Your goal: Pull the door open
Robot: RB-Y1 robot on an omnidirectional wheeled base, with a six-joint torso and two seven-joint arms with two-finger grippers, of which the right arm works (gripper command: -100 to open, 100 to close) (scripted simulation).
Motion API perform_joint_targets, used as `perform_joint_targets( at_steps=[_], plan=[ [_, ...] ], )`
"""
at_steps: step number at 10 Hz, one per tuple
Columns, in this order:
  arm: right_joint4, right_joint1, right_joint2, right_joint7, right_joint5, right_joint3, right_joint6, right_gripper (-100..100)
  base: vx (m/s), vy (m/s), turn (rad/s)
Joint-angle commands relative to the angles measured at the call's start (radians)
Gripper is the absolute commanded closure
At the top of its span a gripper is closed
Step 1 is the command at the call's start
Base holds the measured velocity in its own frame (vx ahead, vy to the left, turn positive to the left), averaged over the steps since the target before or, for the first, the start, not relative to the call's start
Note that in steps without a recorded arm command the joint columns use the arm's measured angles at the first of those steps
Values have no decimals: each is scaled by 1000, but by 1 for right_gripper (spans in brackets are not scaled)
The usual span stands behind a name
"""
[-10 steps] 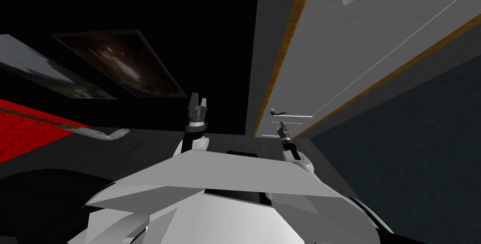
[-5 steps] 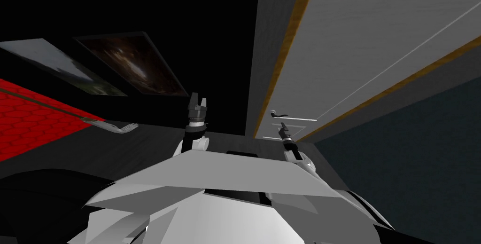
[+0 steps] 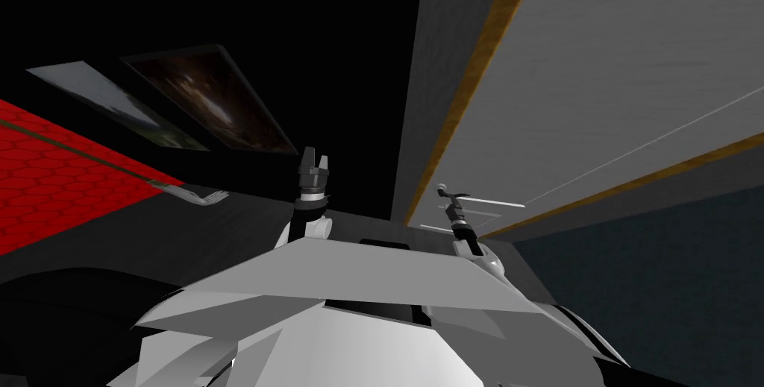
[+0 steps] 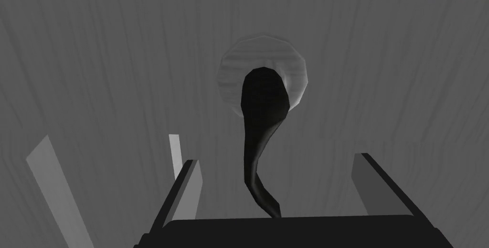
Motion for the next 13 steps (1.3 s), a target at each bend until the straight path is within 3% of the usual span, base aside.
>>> perform_joint_targets(
  at_steps=[1,4,5,10,13],
  plan=[
    [29,-6,-1,3,-8,-16,-13,-100,143,-36,133],
    [35,-4,-1,5,-12,-25,-17,-100,151,-68,98],
    [35,-4,-1,5,-12,-25,-17,100,-12,5,-8],
    [35,-4,-1,5,-12,-25,-17,100,-14,5,-3],
    [28,18,-28,-28,0,3,-40,100,-144,-49,91]
  ],
)
